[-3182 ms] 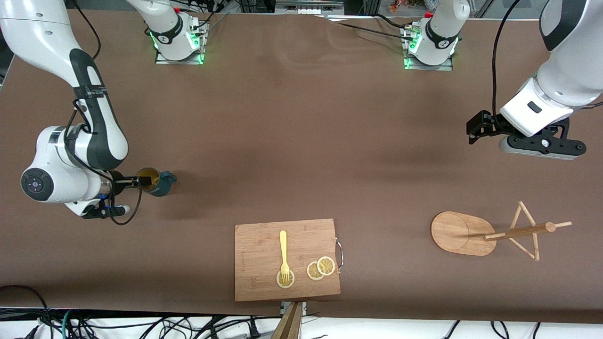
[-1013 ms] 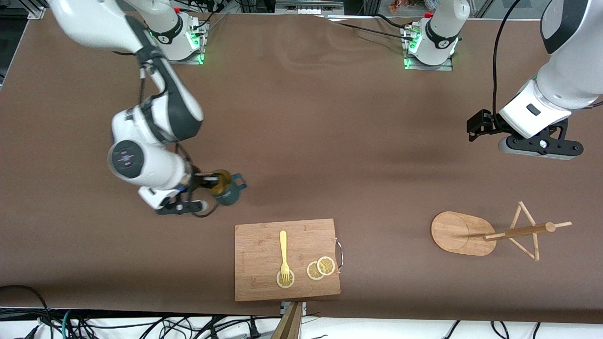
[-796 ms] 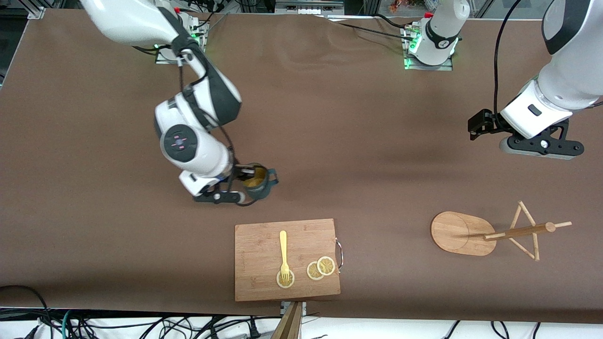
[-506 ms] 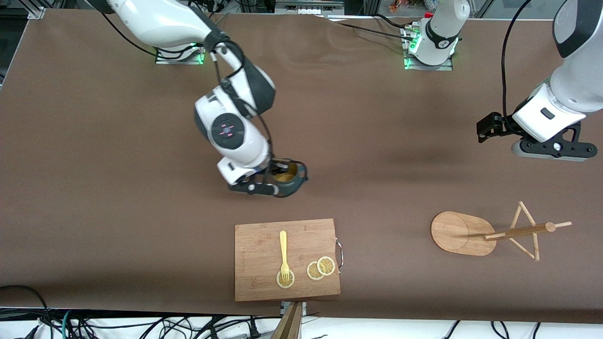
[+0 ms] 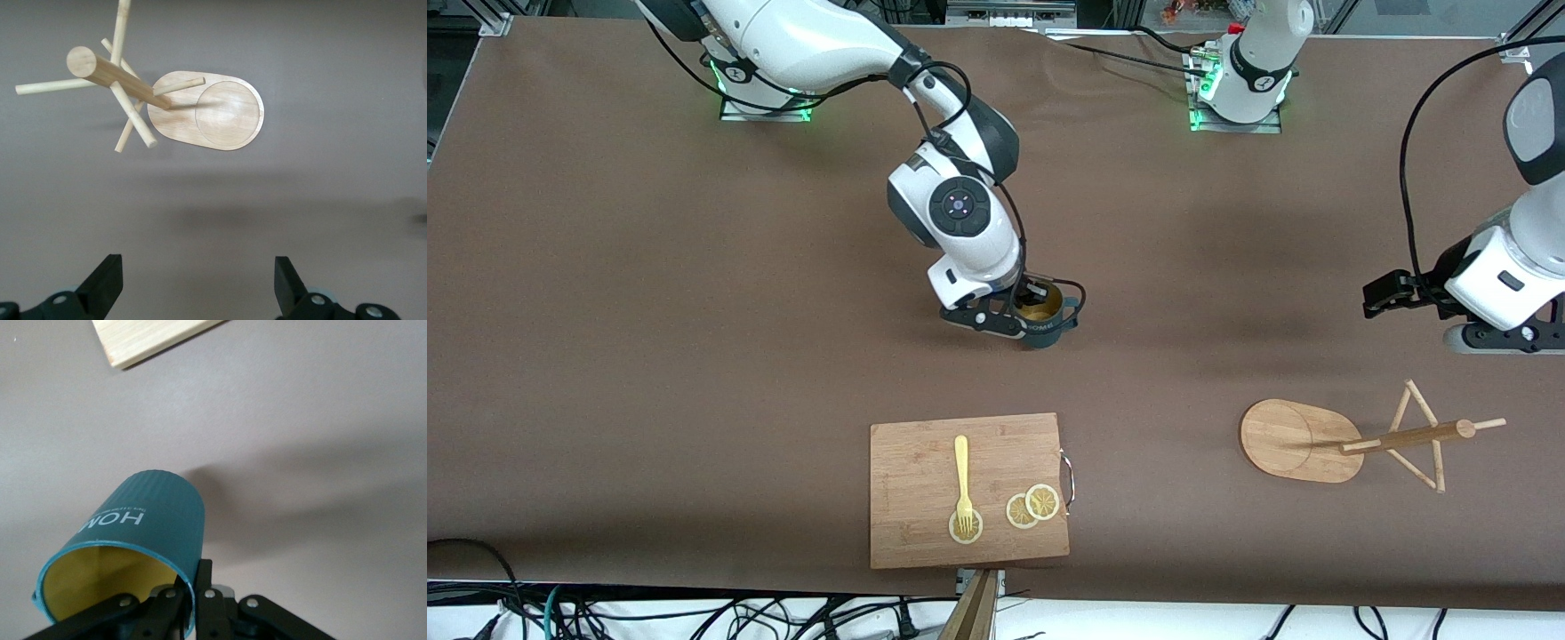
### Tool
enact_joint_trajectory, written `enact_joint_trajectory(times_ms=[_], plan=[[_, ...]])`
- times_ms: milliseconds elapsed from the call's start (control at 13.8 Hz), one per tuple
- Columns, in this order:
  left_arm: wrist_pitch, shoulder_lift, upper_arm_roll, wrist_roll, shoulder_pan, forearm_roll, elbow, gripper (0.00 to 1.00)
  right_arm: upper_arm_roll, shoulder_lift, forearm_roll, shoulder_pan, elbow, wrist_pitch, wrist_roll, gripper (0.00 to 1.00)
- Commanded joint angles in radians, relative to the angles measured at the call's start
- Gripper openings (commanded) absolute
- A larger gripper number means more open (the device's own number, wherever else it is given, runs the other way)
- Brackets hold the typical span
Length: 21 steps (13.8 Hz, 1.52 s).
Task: Pass cup and hang on rack
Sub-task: 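Carry the teal mug with the right gripper toward the table middle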
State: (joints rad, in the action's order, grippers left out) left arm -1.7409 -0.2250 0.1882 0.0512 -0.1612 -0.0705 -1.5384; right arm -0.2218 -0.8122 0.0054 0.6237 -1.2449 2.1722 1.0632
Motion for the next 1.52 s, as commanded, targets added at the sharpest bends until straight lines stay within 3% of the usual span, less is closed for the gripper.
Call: enact_joint_trajectory(times_ms=[0,289,579,651,723,796,940,1157,1447], plan=[[0.007,0.007,0.022,-0.004,0.006,0.005,0.017,1.0,0.007,-0.067,0.001,0.054,0.045,0.075,0.116,0.0],[0.014,0.01,0.023,-0.004,0.037,0.012,0.017,1.0,0.004,-0.113,0.007,0.1,0.065,0.083,0.146,0.0],[0.018,0.004,0.068,-0.004,0.055,0.011,0.014,1.0,0.004,-0.123,0.01,0.113,0.065,0.081,0.167,0.0],[0.017,0.003,0.068,-0.004,0.061,0.006,0.011,1.0,0.004,-0.127,0.01,0.114,0.065,0.081,0.167,0.12],[0.017,0.001,0.068,-0.004,0.061,0.006,0.012,1.0,0.004,-0.125,0.007,0.116,0.065,0.08,0.166,0.77],[0.017,-0.013,0.068,-0.004,0.057,0.008,0.008,1.0,0.004,-0.122,0.002,0.116,0.067,0.078,0.159,1.0],[0.018,-0.033,0.068,-0.008,0.065,0.005,0.012,1.0,0.004,-0.113,0.007,0.106,0.077,0.063,0.158,1.0],[0.062,-0.042,0.073,-0.051,0.052,0.024,0.003,1.0,0.012,-0.105,-0.001,0.09,0.166,-0.075,0.117,1.0],[0.106,-0.059,0.073,-0.434,0.064,0.093,0.0,1.0,0.016,-0.026,-0.002,0.01,0.171,-0.199,-0.092,1.0]])
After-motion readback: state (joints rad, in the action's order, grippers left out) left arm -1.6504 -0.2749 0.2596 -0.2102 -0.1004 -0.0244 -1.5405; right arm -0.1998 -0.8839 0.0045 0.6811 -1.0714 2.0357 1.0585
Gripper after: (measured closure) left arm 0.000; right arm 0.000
